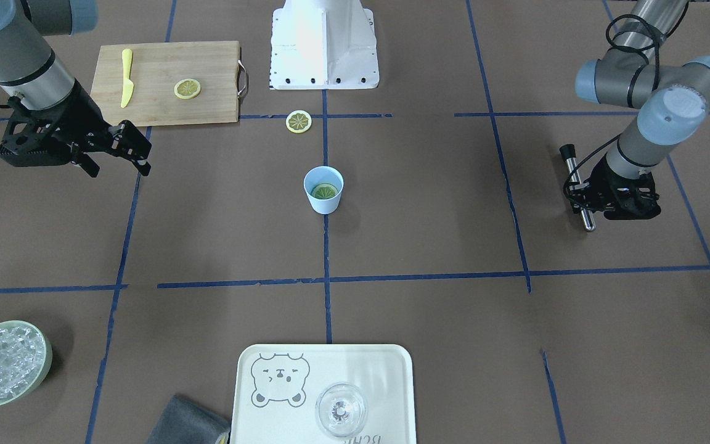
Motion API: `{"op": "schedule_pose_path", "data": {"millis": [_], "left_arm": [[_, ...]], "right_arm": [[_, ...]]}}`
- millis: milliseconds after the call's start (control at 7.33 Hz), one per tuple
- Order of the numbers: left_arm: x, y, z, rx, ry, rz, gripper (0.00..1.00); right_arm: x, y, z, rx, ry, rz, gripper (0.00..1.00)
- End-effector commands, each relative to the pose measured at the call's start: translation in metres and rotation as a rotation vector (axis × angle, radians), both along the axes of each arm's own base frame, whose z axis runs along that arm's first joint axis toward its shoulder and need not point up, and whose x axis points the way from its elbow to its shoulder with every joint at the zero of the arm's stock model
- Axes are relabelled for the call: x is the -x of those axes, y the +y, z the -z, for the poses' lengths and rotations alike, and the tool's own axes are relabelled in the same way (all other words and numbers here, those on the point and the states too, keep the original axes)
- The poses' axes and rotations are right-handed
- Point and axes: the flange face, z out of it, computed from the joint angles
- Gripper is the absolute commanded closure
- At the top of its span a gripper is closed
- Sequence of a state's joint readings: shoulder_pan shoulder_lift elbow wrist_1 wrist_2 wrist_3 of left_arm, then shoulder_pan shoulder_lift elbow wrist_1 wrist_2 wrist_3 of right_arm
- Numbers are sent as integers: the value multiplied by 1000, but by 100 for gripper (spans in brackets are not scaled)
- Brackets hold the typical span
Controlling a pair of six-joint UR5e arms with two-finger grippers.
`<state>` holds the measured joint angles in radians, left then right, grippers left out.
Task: Squeeze lemon into cup
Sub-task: 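Lower the muddler back onto the table with the left gripper and release it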
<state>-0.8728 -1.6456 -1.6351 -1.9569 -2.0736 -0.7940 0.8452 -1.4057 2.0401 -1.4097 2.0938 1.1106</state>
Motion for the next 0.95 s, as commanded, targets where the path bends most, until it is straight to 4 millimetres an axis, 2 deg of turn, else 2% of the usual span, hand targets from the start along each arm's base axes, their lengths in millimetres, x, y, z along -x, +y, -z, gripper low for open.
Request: {"op": "schedule_pose_path", "data": {"millis": [0,273,409,545,682,818], "left_arm": [[0,0,0,-3,-1,-2,0],[3,0,15,-25,14,-3,0],[11,2,41,-68,48,-8,0],[41,-5,66,-151,73,-8,0],[81,-20,78,-221,73,12,0],[122,-12,75,-215,101,-10,0]], "right_arm": [[0,0,0,1,0,1,0],[-5,-3,1,0,-3,-6,0],[-11,-6,-7,0,10,-8,0],[-29,-9,-15,-14,17,-10,0],[-54,-13,-33,-13,21,20,0],[-87,-23,-54,-54,40,51,0]]}}
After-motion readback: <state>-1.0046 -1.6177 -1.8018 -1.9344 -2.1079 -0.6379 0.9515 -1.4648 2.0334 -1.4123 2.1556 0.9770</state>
